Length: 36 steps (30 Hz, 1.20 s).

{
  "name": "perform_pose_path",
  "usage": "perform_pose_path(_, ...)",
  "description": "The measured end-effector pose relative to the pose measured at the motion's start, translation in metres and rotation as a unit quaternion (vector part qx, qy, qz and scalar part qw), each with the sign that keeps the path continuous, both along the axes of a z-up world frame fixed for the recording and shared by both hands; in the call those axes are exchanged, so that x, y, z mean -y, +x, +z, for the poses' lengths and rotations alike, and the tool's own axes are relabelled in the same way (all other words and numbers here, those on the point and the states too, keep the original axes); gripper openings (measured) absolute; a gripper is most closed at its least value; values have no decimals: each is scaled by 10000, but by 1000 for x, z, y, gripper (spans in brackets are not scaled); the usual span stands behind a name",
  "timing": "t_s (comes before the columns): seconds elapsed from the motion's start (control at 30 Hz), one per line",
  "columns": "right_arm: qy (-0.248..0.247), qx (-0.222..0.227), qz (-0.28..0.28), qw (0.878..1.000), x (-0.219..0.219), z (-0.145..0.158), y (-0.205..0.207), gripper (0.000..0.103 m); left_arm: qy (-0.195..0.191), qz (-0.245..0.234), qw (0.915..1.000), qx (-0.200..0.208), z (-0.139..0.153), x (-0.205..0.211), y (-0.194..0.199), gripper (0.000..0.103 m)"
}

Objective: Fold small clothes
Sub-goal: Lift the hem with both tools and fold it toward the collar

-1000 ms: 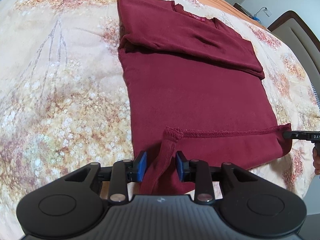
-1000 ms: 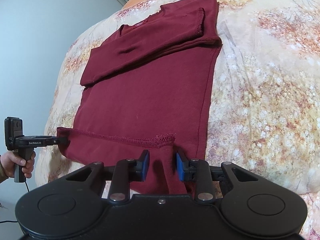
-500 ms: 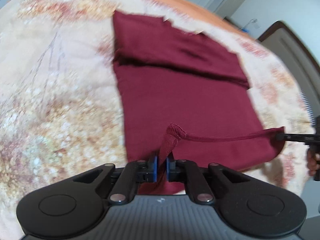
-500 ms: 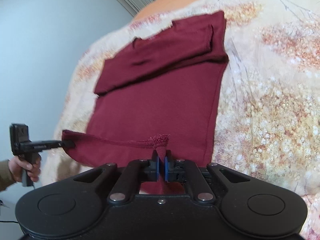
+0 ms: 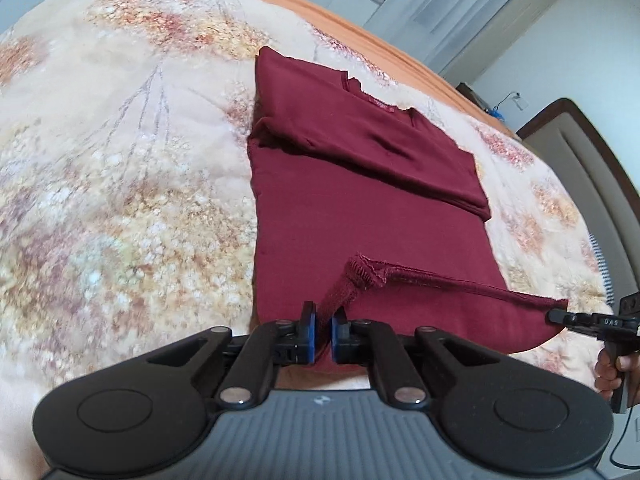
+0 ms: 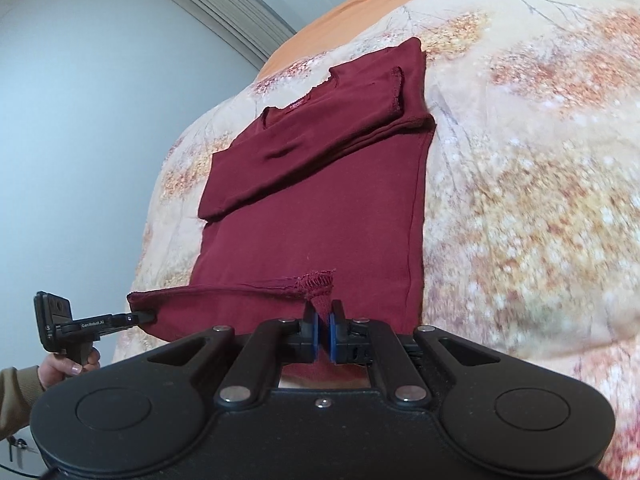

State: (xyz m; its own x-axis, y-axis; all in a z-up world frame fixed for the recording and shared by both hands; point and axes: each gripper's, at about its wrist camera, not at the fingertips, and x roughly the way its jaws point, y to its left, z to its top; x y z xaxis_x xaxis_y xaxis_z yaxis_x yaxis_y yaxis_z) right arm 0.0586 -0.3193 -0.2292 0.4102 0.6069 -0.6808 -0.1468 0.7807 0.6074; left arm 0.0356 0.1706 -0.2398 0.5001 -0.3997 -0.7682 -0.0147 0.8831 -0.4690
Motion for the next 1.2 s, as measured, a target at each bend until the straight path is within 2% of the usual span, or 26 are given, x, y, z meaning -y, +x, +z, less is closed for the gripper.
perform_pose_path(0.2, 25, 426, 66, 9991, -5, 16, 49, 4, 1, -183, 9990, 400, 15, 5, 44, 6)
perform_pose_path(0.4, -171, 1031, 80, 9945, -8, 36, 131, 4, 204, -214, 9953, 923, 39, -1, 126, 6)
perform_pose_path(0.6, -23, 1392, -230, 9900, -5, 37, 215, 4, 253, 1, 9913, 1290, 38, -8, 211, 6)
perform_pose_path(0.8, -156, 1311, -416, 9904, -9, 7, 292, 4, 405, 94, 9888, 1432, 14, -11, 283, 6)
perform_pose_path(0.97, -334, 1107, -505, 9920, -9, -27, 332, 4, 506, 69, 9889, 1394, -11, -13, 322, 6)
perform_pose_path(1.07, -438, 900, -584, 9933, -11, -48, 346, 4, 565, 104, 9910, 1208, -30, -13, 336, 6)
perform_pose_path(1.17, -588, 677, -665, 9938, -16, -63, 356, 5, 506, 280, 9946, 856, -50, -14, 349, 7)
perform_pose_path(1.2, -633, 623, -694, 9936, -16, -66, 357, 6, 514, 337, 9950, 787, -54, -13, 352, 10)
